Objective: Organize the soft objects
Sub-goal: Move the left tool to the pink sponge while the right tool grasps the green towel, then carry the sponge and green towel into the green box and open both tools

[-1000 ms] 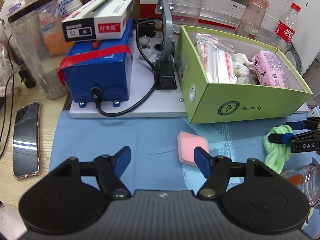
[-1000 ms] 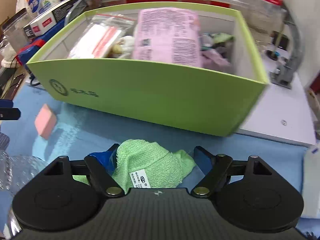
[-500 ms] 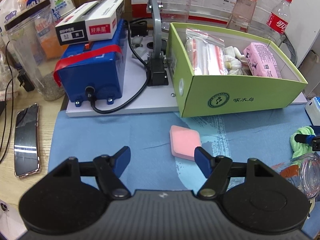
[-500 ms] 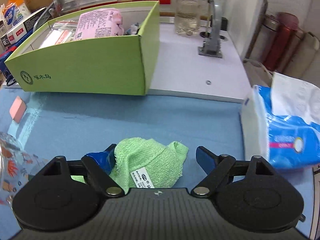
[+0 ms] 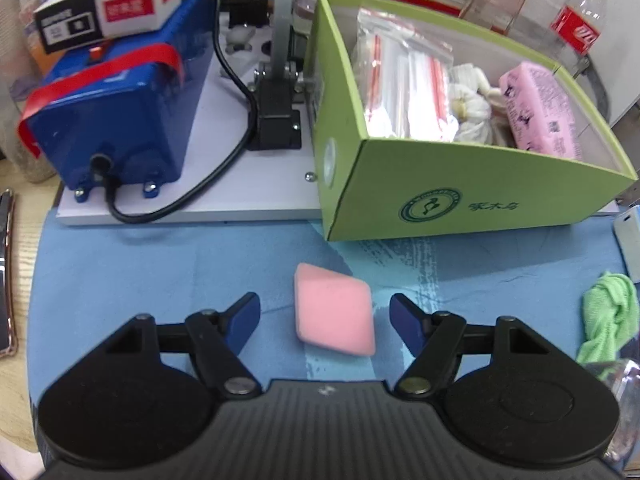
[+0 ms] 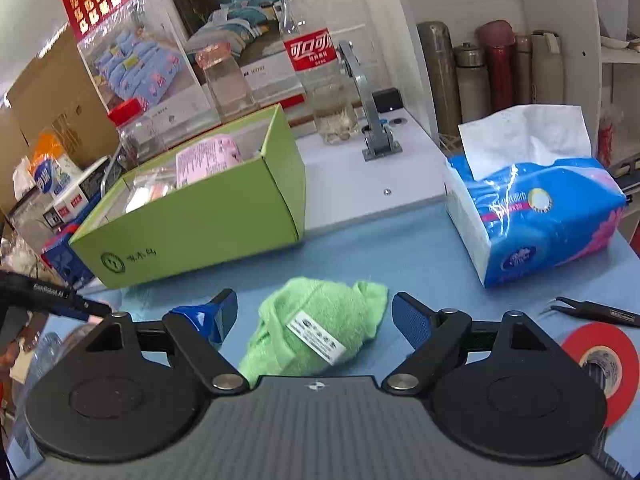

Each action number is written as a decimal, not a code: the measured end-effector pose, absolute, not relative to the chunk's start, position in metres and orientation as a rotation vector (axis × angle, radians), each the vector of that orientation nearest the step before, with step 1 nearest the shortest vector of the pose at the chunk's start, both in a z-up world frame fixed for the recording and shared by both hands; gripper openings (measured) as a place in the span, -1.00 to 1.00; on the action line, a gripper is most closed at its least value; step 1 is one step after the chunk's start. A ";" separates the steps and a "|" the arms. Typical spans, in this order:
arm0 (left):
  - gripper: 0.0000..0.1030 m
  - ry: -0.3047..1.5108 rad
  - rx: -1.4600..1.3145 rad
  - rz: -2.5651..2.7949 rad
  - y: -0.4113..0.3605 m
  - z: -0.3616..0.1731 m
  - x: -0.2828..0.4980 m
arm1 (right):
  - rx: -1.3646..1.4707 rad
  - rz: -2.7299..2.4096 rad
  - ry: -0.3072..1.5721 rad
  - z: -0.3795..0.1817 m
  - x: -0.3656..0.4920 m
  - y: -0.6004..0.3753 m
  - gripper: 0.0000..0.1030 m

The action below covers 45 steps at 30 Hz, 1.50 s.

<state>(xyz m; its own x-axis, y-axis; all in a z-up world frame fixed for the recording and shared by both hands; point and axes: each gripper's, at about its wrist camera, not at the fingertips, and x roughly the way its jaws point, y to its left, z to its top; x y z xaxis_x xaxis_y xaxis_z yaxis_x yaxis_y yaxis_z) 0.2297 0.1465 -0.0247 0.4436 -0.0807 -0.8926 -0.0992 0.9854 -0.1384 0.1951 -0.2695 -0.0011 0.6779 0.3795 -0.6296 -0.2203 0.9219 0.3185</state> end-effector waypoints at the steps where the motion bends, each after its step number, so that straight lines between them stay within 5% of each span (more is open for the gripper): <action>1: 0.41 1.121 -0.173 0.019 0.146 -0.028 0.232 | 0.202 0.333 0.761 -0.002 0.196 -0.268 0.39; 17: 0.56 1.070 -0.102 0.002 0.142 -0.032 0.223 | 0.150 0.255 0.824 -0.023 0.189 -0.234 0.40; 21: 0.83 1.082 -0.135 -0.005 0.147 -0.035 0.223 | 0.029 0.269 0.848 -0.033 0.212 -0.216 0.40; 36: 0.81 1.038 -0.091 0.010 0.137 -0.038 0.218 | -0.089 0.317 0.728 -0.051 0.223 -0.207 0.49; 38: 0.59 1.027 -0.087 0.022 0.138 -0.036 0.214 | -0.093 0.323 0.732 -0.050 0.224 -0.206 0.48; 39: 0.24 1.021 -0.067 0.033 0.138 -0.034 0.211 | -0.098 0.337 0.729 -0.050 0.223 -0.207 0.40; 41: -0.14 1.012 -0.090 0.015 0.144 -0.030 0.205 | -0.087 0.367 0.705 -0.049 0.220 -0.211 0.00; 42: -0.35 1.013 -0.108 0.014 0.148 -0.027 0.203 | -0.067 0.380 0.698 -0.047 0.219 -0.214 -0.43; 45: -0.34 1.004 -0.176 0.016 0.165 -0.020 0.196 | 0.046 0.426 0.709 -0.039 0.218 -0.231 -0.57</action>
<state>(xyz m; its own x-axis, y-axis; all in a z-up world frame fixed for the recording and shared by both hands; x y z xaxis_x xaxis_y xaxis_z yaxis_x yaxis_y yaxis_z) 0.1962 0.1655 -0.0205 0.5378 -0.0674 -0.8404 -0.0945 0.9857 -0.1395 0.2177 -0.2307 -0.0387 0.6768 0.3941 -0.6217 -0.3634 0.9134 0.1835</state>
